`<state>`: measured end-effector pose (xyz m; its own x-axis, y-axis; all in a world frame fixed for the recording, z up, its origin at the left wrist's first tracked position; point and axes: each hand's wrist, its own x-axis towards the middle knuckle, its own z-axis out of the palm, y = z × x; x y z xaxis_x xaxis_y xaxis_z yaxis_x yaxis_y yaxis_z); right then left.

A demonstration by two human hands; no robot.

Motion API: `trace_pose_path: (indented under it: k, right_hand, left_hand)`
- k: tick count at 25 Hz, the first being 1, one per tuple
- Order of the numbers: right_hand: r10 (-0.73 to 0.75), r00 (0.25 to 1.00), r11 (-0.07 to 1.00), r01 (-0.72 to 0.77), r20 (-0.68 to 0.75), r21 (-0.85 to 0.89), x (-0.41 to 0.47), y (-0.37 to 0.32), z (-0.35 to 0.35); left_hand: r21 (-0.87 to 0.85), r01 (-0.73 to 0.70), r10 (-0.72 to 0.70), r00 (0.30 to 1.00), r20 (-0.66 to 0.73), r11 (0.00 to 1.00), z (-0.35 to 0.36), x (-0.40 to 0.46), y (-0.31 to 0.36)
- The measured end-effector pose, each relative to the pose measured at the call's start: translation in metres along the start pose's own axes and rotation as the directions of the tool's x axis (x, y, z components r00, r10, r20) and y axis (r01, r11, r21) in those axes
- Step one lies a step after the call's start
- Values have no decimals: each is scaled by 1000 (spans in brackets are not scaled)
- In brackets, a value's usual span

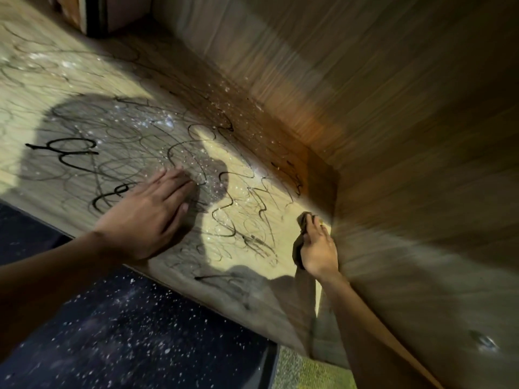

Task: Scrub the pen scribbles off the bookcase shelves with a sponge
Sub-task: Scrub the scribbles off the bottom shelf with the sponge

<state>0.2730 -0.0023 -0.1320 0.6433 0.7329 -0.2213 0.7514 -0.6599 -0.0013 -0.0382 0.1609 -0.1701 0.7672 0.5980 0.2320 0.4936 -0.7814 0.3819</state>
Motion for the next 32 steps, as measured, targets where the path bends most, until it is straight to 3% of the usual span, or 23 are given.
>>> trace_pose_path:
  k: [3, 6, 9, 10, 13, 15, 17, 19, 21, 22, 24, 26, 28, 30, 32]
  right_hand:
    - [160, 987, 987, -160, -12, 8, 43, -20, -11]
    - [-61, 998, 998, 61, -29, 11, 16, -44, -3]
    - [-265, 964, 964, 266, -30, 25, -34, -26, -2]
    - [-249, 968, 968, 249, 1, 0, -28, -15, -6]
    - [34, 998, 999, -32, 56, -30, 18, -12, -17]
    - [53, 999, 998, -52, 10, -20, 29, -41, -16]
    - [-107, 994, 994, 107, -5, 25, 4, -61, -5]
    - [-347, 938, 936, 347, -19, 49, -35, -55, 4]
    - [-439, 898, 898, 439, -28, 11, -49, -29, 1]
    - [-394, 919, 919, 394, -27, -9, -40, -19, 1]
    - [-148, 988, 989, 148, -35, 0, -7, -17, -3]
    - [40, 998, 999, -38, -51, 36, 10, -39, -7]
    - [-108, 993, 992, 111, -56, 56, -17, -62, 2]
    - [-410, 912, 911, 411, -25, 41, -68, -57, 21]
    - [-488, 869, 872, 489, -83, -13, -90, -27, 24]
  left_hand:
    - [33, 9, -9, 1000, 15, 999, 3, 5, 3]
    - [38, -5, 5, 1000, 10, 999, 6, 8, 0]
    - [66, -3, 2, 1000, 14, 998, 6, 6, 1]
    - [64, -9, 9, 1000, 4, 998, 7, 7, -1]
    - [76, -69, 67, 998, 20, 995, 11, 10, -1]
    - [82, -100, 97, 995, 36, 992, 12, 11, -3]
    - [75, -101, 98, 994, 44, 992, 12, 12, -3]
    - [70, -86, 82, 995, 49, 994, 12, 11, -2]
    - [72, -90, 87, 995, 50, 993, 12, 11, -2]
    - [70, -95, 92, 995, 43, 993, 11, 11, -3]
    - [62, -96, 94, 995, 32, 993, 11, 10, -2]
    - [64, -93, 91, 996, 23, 994, 11, 12, -1]
    - [65, -104, 102, 994, 33, 993, 12, 13, -2]
    - [62, -90, 89, 996, 30, 994, 13, 10, -3]
    - [61, -93, 92, 995, 24, 994, 12, 10, -2]
